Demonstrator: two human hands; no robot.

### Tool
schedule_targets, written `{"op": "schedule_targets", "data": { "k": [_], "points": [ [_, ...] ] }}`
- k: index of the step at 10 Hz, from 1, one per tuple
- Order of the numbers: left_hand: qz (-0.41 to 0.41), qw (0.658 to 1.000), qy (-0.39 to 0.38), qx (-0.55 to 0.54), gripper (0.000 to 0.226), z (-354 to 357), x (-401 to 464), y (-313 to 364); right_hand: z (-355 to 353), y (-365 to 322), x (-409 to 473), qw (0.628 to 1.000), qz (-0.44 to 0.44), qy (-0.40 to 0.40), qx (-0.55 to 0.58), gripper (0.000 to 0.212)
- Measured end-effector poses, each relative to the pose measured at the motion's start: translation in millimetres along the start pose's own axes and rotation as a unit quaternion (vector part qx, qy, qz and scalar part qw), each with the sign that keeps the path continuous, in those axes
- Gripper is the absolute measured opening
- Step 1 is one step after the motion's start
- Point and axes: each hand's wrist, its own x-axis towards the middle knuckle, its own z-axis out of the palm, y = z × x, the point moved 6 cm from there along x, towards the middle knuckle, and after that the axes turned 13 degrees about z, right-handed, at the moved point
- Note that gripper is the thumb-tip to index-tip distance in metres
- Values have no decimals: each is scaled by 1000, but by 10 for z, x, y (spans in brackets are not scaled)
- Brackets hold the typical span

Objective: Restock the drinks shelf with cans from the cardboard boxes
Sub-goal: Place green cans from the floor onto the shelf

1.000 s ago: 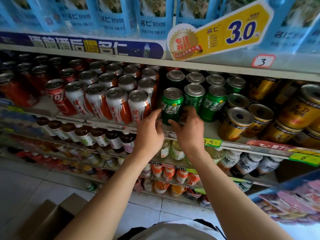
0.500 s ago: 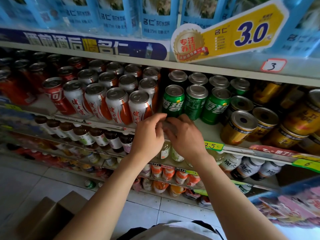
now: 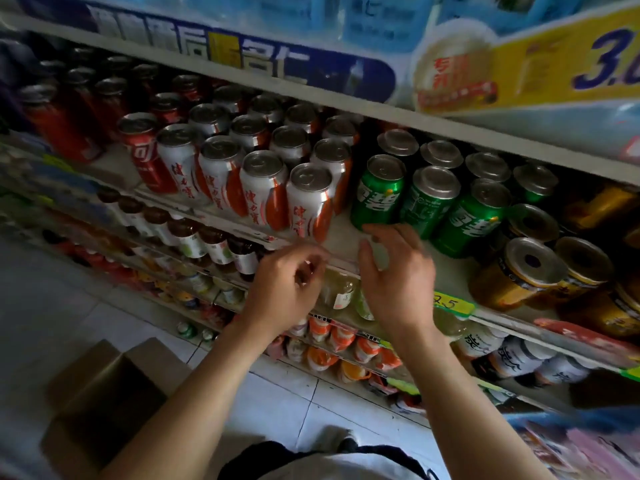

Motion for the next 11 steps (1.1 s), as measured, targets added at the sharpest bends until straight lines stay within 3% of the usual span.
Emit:
{"op": "schedule_targets", "data": {
  "k": [1, 2, 3, 4, 5, 7, 8, 9, 10, 11],
  "points": [
    [-101, 995, -7, 3, 15, -64, -365, -350, 61, -280, -366, 991, -77, -45, 103, 5],
    [-287, 958, 25, -1, 17, -218, -1183, -1039, 854, -382, -775, 943, -104, -289, 126, 3],
    [-459, 886, 58, 22, 13, -465, -2247, -1606, 1894, -211, -1272, 872, -40, -484, 52, 17],
    [-562, 824, 76, 4, 10, -717, -3115, -1995, 2832, -24, -1793, 817, 24, -577, -4, 30],
    [-602, 789, 126, -11, 20, -979, -3674, -2388, 3671, 126, -2227, 774, 154, -613, -44, 20],
    [-618, 774, 128, -50, 7, -1023, -4596, -3658, 5605, 764, -3041, 691, 436, -575, -50, 27],
    [-610, 785, 102, -38, 11, -826, -5017, -4473, 6629, 1249, -3367, 679, 448, -578, -70, 12],
    [-612, 782, 105, -43, 11, -652, -5351, -5117, 7476, 1492, -3485, 696, 396, -587, -121, 32],
    [-592, 797, 97, -67, 5, -351, -5750, -5744, 8306, 2060, -3703, 675, 494, -545, -56, 32],
    [-579, 806, 108, -54, 10, -101, -6077, -6212, 8881, 2549, -3971, 657, 521, -542, -52, 10]
  ]
}}
